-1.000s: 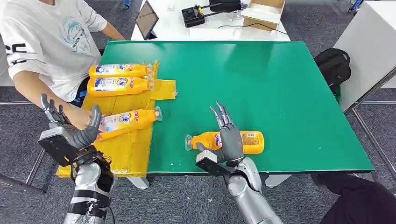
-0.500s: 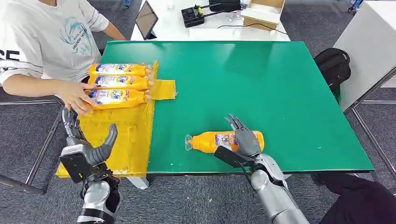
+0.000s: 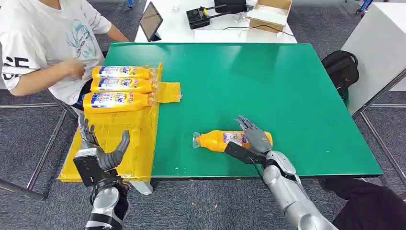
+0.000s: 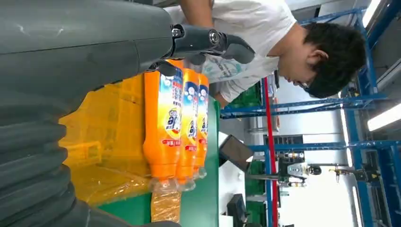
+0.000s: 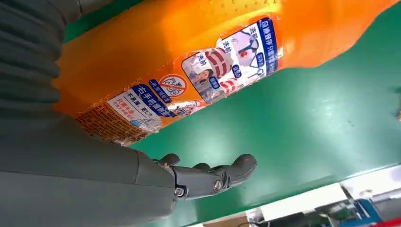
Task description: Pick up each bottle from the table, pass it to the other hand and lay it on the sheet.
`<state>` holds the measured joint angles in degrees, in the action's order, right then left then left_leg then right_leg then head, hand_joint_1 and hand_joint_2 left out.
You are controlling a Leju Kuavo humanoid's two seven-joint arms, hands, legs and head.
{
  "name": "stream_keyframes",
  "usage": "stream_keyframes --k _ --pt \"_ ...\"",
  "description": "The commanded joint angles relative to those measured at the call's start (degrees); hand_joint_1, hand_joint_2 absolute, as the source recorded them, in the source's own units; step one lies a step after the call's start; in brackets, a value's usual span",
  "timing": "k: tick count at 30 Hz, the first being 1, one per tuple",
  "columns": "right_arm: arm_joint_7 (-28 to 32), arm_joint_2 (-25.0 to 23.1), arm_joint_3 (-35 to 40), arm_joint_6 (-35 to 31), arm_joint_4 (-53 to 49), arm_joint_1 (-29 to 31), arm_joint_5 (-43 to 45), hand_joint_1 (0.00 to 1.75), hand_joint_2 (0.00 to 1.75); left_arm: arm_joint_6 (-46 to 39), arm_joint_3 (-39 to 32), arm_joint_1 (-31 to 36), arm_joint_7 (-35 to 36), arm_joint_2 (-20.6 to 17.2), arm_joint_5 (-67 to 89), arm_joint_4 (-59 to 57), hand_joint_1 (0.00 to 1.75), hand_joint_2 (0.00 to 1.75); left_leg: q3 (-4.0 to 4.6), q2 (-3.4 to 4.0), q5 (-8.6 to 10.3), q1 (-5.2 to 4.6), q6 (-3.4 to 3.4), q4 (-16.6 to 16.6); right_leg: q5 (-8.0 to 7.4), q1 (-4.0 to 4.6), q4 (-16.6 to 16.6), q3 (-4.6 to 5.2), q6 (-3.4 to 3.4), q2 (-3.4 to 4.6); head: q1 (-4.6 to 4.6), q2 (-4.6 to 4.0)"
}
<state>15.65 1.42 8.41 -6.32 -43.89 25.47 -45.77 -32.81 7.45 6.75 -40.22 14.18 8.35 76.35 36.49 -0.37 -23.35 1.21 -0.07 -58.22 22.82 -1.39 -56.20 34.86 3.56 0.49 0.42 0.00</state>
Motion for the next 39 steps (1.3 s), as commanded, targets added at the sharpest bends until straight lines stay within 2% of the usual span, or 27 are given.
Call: stream_keyframes --k 1,13,24,27,30,39 --pt "-0.63 1.46 -0.59 0.65 7.63 2.21 -0.09 0.0 1.75 0.11 0.42 2.61 0.22 0.0 -0.09 -5.02 0.0 1.75 -0.15 -0.07 -0.01 0.0 0.05 0.06 0.04 0.03 0.06 -0.19 -0.1 -0.12 0.0 0.0" --pt "-1.02 1.6 -0.59 1.09 8.07 2.79 -0.12 0.0 1.75 0.17 0.32 2.79 0.22 0.03 -0.19 -5.28 0.0 1.75 -0.3 -0.12 -0.05 0.01 0.1 0.06 0.09 0.07 0.09 -0.37 -0.19 -0.21 0.0 0.0" --pt "-4.93 9.03 2.47 15.0 21.36 19.14 -0.44 0.0 1.75 0.87 1.99 6.26 0.22 1.06 0.28 -11.11 0.0 1.75 -0.13 -0.13 0.1 -0.09 0.19 -0.02 -0.06 -0.06 -0.03 -0.18 -0.01 -0.13 0.0 0.0" --pt "-8.04 13.64 4.42 24.31 24.91 25.36 -0.98 0.0 1.75 2.2 2.74 8.52 0.22 1.74 0.25 -15.47 0.0 1.75 -0.08 -0.18 0.15 -0.1 0.2 -0.02 -0.11 -0.17 -0.03 -0.15 0.11 -0.13 0.0 0.0" --pt "-8.14 15.96 5.12 27.45 25.49 26.61 -1.01 0.0 1.75 2.31 3.25 9.29 0.22 2.14 -0.16 -16.75 0.0 1.75 -0.02 -0.3 0.11 -0.23 0.26 -0.12 -0.05 -0.2 -0.13 -0.15 0.08 -0.28 -0.04 0.0" --pt "-8.46 16.05 5.37 27.56 25.61 26.06 -1.0 0.0 1.75 2.62 3.3 9.28 0.22 2.02 -0.36 -16.9 0.0 1.75 -0.09 -0.18 0.05 -0.22 0.26 -0.04 -0.07 -0.18 -0.03 -0.2 0.05 -0.18 -0.02 0.0"
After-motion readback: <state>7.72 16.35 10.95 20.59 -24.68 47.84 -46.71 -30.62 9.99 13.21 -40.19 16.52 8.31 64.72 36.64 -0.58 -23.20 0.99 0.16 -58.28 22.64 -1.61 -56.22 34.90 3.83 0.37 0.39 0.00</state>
